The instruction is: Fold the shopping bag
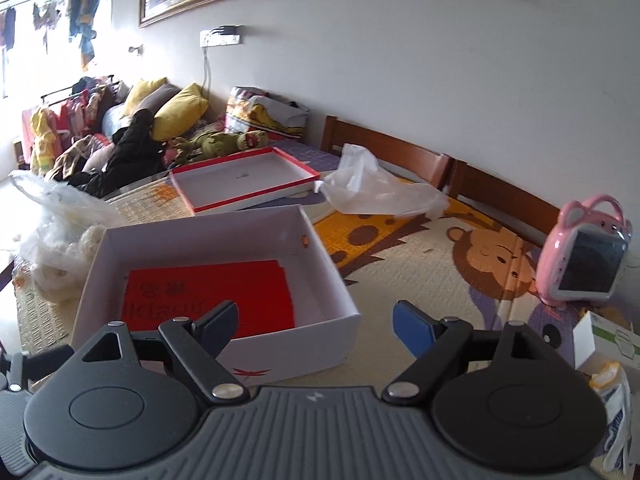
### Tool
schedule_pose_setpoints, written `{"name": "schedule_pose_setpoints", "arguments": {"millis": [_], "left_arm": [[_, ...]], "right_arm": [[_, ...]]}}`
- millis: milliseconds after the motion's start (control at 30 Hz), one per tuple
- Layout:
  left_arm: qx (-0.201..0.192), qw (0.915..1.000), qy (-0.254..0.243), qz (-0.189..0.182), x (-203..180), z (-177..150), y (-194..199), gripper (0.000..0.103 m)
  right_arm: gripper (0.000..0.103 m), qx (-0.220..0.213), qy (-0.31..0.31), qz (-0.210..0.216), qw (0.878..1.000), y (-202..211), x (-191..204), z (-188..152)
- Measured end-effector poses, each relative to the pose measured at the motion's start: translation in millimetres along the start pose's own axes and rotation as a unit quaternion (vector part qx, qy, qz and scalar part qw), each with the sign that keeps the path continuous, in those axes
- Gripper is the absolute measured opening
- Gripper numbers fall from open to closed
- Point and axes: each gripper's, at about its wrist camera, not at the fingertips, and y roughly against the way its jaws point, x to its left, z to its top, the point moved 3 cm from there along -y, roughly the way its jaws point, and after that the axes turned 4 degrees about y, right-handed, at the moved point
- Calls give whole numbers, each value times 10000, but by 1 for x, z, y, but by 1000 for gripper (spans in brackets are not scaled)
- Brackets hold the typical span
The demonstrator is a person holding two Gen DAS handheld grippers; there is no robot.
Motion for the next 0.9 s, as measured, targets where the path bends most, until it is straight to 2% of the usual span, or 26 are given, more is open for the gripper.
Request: {"name": "schedule_pose_setpoints", "arguments": {"millis": [300, 433, 633, 900], "left_arm": [[775, 9955, 181, -513, -14, 3, -19, 102], [707, 9967, 227, -313, -5, 5, -23, 102], [770, 9958, 423, -256, 10, 8, -29, 102], [805, 9956, 414, -239, 13, 11, -36, 102]], "right_arm": [[88, -5, -124, 72, 9999, 5, -8, -4], [87, 1, -151, 94, 9998, 5, -9, -5], [87, 41, -126, 310, 9994, 2, 0, -5], [87, 160, 142, 347, 9992, -8, 19, -5]]}}
